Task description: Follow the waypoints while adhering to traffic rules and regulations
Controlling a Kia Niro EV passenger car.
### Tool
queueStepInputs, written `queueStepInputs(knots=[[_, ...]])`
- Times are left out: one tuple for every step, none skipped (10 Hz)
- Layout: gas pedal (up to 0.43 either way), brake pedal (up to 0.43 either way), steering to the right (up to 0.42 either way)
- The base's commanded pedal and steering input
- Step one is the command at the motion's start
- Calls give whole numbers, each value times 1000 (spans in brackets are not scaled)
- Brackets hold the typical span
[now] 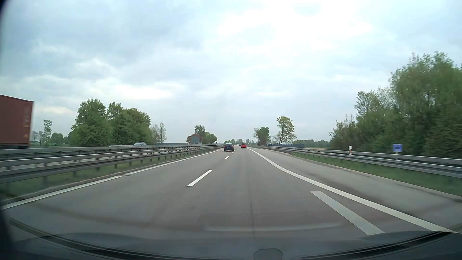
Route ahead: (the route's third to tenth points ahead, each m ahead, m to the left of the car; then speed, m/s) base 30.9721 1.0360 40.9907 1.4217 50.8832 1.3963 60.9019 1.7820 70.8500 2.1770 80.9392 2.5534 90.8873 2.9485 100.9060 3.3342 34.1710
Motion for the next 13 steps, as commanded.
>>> queueStepInputs(knots=[[280, 0, -4], [280, 0, -4], [280, 0, -4], [280, 0, -4], [280, 0, -4], [280, 0, -4], [280, 0, -4], [280, 0, -4], [280, 0, -4], [280, 0, -4], [280, 0, -4], [280, 0, -4], [280, 0, -4]])
